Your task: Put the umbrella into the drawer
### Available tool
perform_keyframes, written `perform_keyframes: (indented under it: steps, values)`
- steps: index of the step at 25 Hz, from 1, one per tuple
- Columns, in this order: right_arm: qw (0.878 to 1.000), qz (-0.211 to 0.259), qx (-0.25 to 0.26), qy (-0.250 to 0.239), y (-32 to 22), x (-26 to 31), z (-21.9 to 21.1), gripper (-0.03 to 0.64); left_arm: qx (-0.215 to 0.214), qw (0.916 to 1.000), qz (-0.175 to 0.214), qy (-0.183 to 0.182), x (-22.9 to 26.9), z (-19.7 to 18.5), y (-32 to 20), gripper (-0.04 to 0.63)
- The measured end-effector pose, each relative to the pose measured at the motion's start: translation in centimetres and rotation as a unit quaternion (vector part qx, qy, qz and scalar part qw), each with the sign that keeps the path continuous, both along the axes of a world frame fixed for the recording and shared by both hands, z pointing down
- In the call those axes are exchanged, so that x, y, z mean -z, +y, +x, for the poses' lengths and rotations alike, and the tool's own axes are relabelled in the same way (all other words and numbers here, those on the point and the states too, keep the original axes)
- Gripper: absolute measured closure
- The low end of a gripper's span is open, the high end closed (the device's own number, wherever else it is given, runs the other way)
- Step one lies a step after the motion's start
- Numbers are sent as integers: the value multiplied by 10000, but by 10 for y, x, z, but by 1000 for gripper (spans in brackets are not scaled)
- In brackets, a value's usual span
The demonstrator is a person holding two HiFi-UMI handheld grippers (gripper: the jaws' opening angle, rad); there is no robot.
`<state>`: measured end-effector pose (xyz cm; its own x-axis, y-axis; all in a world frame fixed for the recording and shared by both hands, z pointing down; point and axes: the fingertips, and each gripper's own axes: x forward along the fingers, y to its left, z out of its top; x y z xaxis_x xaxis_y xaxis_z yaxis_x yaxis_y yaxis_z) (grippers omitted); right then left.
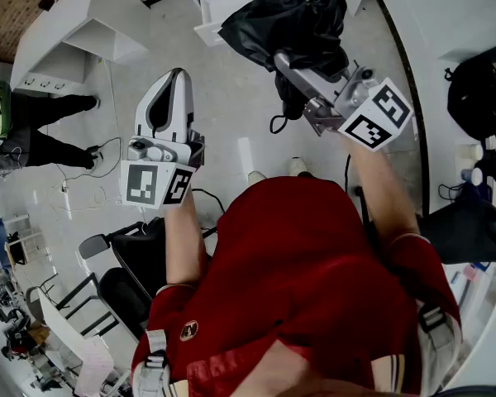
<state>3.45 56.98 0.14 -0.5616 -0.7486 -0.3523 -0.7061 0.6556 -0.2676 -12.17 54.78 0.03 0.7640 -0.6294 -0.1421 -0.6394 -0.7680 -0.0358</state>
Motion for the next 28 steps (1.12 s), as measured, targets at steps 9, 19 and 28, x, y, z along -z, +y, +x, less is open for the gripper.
perform_keyframes:
  steps: [9, 19, 28]
  values:
    - [9992, -195, 91, -335, -3, -14, 16, 345, 96, 9999, 1, 73, -4, 4, -7, 589]
    - [9995, -268, -144, -128, -43, -30, 127, 345, 371, 9992, -54, -112, -18, 64, -36, 589]
    - [9983, -237, -76, 530, -136, -32, 105, 345, 515, 9986, 123, 49, -29, 33, -133, 589]
